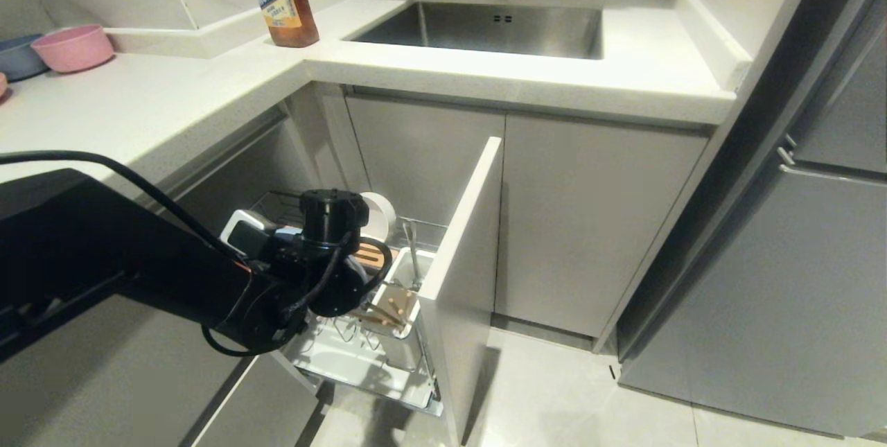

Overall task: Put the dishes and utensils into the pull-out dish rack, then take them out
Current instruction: Pick up the plate and place it in the cupboard

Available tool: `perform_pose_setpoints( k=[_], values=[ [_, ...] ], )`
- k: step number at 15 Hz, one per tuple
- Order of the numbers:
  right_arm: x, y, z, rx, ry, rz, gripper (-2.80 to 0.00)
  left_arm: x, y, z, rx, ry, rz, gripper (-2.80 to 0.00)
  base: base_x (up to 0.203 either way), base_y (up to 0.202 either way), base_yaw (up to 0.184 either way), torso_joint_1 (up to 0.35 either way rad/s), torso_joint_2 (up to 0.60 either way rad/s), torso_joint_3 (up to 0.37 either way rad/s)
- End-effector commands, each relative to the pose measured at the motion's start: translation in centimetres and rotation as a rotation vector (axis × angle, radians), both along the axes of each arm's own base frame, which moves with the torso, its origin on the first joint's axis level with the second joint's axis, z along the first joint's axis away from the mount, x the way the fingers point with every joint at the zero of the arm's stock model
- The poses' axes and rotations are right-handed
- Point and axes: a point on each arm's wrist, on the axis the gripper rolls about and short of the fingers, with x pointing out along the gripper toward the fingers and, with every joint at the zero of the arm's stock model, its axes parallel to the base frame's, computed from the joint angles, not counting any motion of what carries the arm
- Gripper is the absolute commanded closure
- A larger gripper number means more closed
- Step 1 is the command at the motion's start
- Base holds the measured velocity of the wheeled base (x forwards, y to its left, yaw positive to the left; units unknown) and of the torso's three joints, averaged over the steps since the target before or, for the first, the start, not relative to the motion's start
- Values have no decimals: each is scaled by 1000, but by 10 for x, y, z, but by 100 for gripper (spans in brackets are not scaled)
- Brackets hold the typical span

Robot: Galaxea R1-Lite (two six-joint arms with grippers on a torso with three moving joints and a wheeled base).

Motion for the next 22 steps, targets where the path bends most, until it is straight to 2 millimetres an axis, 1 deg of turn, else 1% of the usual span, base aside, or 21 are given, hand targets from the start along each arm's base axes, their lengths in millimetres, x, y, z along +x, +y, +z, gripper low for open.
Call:
perform_pose_setpoints(
  k=[1, 7, 8, 13, 15, 21, 22],
  values=[
    [0, 0, 0, 0, 1, 1, 0, 1, 0, -1, -3, -4, 7, 0, 0, 0, 0, 0, 0, 0],
    [0, 0, 0, 0, 1, 1, 0, 1, -1, 2, -7, -11, 2, 0, 0, 0, 0, 0, 0, 0],
    [0, 0, 0, 0, 1, -1, 0, 1, -1, 2, -5, -8, 2, -280, 0, 0, 0, 0, 0, 0],
    [0, 0, 0, 1, 1, 0, 0, 0, -1, 1, 1, -1, 1, -280, 0, 0, 0, 0, 0, 0],
    [0, 0, 0, 0, 1, -1, 0, -1, -1, 6, -5, -14, -2, -280, 0, 0, 0, 0, 0, 0],
    [0, 0, 0, 0, 1, 0, 0, -16, -5, 34, -36, -76, -32, -280, 0, 0, 0, 0, 0, 0],
    [0, 0, 0, 0, 1, 1, 0, -22, -4, 42, -38, -78, -39, -280, 0, 0, 0, 0, 0, 0]
  ],
)
